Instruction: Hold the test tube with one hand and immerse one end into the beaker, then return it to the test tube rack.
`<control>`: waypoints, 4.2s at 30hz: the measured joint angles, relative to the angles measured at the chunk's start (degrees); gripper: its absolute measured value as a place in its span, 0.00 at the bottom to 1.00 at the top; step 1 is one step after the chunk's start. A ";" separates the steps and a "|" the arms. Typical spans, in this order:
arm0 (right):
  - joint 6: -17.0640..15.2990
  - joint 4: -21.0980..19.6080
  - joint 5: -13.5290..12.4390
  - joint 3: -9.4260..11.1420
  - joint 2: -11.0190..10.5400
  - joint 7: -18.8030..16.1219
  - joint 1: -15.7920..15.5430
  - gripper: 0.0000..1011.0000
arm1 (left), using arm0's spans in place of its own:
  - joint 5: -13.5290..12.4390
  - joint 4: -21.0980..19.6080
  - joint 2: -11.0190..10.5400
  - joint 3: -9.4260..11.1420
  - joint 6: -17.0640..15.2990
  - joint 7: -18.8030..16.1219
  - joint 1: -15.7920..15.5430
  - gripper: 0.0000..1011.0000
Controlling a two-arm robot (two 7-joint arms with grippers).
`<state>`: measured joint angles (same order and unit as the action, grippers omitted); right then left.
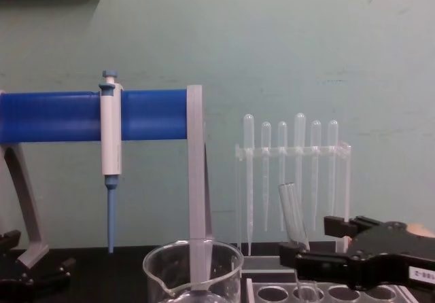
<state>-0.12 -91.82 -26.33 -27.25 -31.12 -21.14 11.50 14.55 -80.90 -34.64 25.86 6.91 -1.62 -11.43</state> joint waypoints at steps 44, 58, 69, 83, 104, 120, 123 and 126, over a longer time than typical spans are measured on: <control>-3.88 2.92 -0.90 2.97 5.09 -5.55 2.75 0.22 | 0.00 0.00 0.00 0.00 0.00 0.00 0.00 0.99; -2.47 -4.11 -4.26 6.01 4.49 -4.57 0.81 0.22 | -0.01 0.00 0.00 0.00 0.00 0.00 0.00 0.99; -3.39 -6.44 -3.99 5.95 3.54 -3.74 1.74 0.22 | 0.00 0.00 0.00 0.00 0.00 0.00 0.00 0.99; -3.43 -6.41 -3.87 5.86 3.52 -3.66 1.77 0.22 | 0.00 0.00 0.00 0.00 0.00 0.00 0.00 0.99; -3.42 -6.31 -3.86 5.85 3.56 -3.69 1.76 0.22 | -0.01 0.00 0.00 0.00 0.00 0.00 0.00 0.99; -3.42 -6.31 -3.86 5.85 3.56 -3.70 1.76 0.22 | -0.01 0.00 0.00 0.00 0.00 0.00 0.00 0.99; -3.42 -6.31 -3.86 5.86 3.56 -3.71 1.76 0.22 | 0.00 0.00 0.00 0.00 0.00 0.00 0.00 0.99; -3.42 -6.31 -3.87 5.86 3.56 -3.70 1.76 0.22 | -0.01 0.00 0.00 0.00 0.00 0.00 0.00 0.99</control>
<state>-3.55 -98.12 -30.20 -21.39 -27.57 -24.84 13.25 14.55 -80.90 -34.64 25.86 6.91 -1.62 -11.43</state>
